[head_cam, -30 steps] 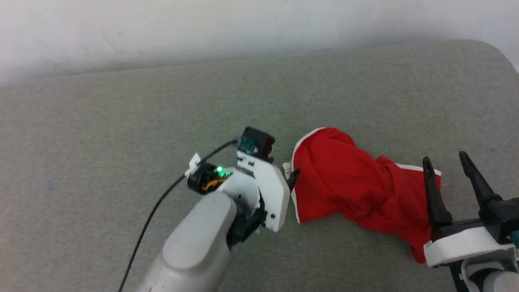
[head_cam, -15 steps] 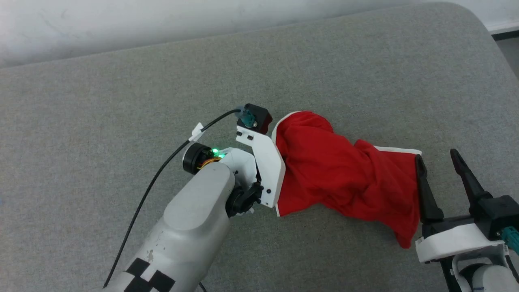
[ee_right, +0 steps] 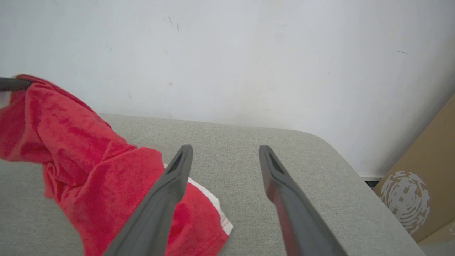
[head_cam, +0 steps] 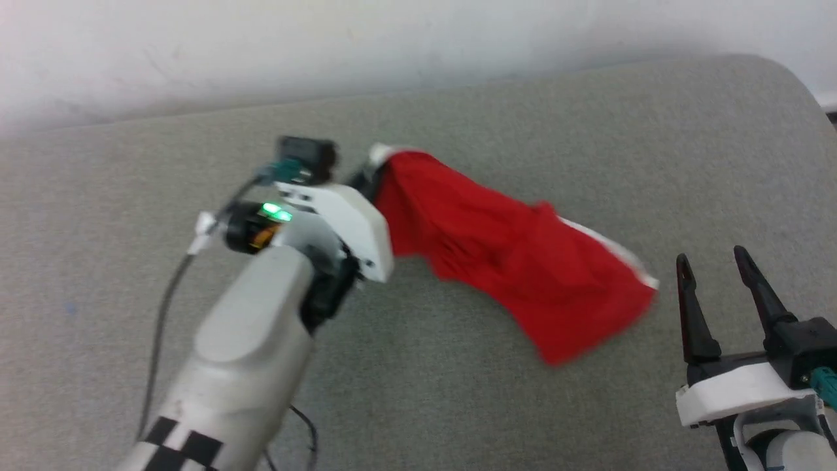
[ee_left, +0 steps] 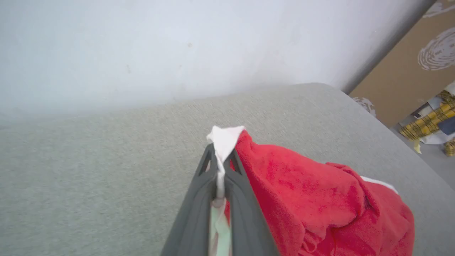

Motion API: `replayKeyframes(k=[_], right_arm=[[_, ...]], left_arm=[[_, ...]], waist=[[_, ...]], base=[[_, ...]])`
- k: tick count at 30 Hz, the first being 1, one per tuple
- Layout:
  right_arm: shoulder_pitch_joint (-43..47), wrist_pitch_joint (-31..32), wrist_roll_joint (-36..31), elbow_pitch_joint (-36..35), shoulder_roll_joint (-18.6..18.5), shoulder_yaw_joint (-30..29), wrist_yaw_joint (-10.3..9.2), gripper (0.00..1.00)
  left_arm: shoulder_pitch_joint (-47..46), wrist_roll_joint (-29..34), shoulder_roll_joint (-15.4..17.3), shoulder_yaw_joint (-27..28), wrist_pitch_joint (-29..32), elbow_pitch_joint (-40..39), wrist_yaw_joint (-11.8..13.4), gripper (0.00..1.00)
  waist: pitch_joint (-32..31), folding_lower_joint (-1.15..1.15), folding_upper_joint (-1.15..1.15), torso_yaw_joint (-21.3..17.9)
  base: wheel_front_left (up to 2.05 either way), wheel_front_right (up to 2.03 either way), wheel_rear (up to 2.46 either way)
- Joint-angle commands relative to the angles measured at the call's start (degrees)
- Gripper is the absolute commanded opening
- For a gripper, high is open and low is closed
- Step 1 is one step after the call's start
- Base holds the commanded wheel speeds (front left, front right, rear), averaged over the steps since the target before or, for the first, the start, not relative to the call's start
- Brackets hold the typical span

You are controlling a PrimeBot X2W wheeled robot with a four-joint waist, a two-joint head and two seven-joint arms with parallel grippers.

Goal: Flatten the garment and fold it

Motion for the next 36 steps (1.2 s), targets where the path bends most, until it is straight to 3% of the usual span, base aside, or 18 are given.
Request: replayKeyframes(k=[1, 7, 12, 16, 23, 24, 25, 31, 36], right_arm=[[0.44, 0.31, -0.24, -0.29, 0.14, 0.02, -0.12, 1.0], [1.36, 0.74, -0.16, -0.23, 0.19, 0.5, -0.12, 1.0], [2.08, 0.86, -0.05, -0.29, 0.32, 1.06, -0.12, 1.0], [2.3, 0.72, 0.24, -0.02, 0.4, 1.33, -0.12, 1.0], [1.45, 0.85, 0.5, 0.79, 0.46, 2.23, -0.12, 1.0], [1.38, 0.86, 0.55, 0.97, 0.46, 2.3, -0.12, 1.0], [1.33, 0.88, 0.58, 1.17, 0.47, 2.37, -0.12, 1.0], [1.94, 0.8, 0.65, 2.22, 0.48, 2.01, -0.12, 1.0], [2.97, 0.88, 0.85, 2.7, 0.49, 1.99, -0.12, 1.0]], left_arm=[[0.09, -0.13, 1.26, 1.14, -1.7, -1.28, 0.73, 0.0], [-0.08, 1.52, 6.37, 5.63, -8.93, -11.39, 4.08, 0.0], [3.57, 4.46, 8.19, 2.88, -7.48, -19.11, 5.71, 0.0], [9.69, 5.79, 5.24, -4.77, -3.56, -21.26, 4.72, 0.0], [18.94, 6.23, -1.71, -17.66, -0.27, -14.31, 1.27, 0.0], [19.6, 6.27, -2.15, -18.84, 0.06, -12.81, 0.96, 0.32], [19.88, 6.68, -2.45, -19.95, 0.13, -11.47, 0.74, 1.0], [19.92, 6.83, -3.43, -20.72, -4.05, -8.51, 0.96, 1.0], [19.05, 6.89, -1.93, -17.99, -7.82, -11.41, 2.93, 1.0]], waist=[[-3.16, 0.01, 0.0, 2.87], [-5.64, 0.01, 0.0, 4.24], [-6.38, 0.01, 0.0, 4.39], [-6.12, 0.01, 0.0, 4.29], [-5.1, 0.01, 0.0, 3.01], [-5.04, 0.01, 0.0, 2.85], [-5.02, 0.01, 0.0, 2.71], [-6.47, 0.01, 0.0, 3.02], [-8.83, 0.01, 0.0, 4.67]], base=[[0.0, 0.0, 0.0], [0.0, 0.0, 0.0], [0.0, 0.0, 0.0], [0.0, 0.0, 0.0], [0.0, 0.0, 0.0], [0.0, 0.0, 0.0], [0.0, 0.0, 0.0], [0.0, 0.0, 0.0], [0.0, 0.0, 0.0]])
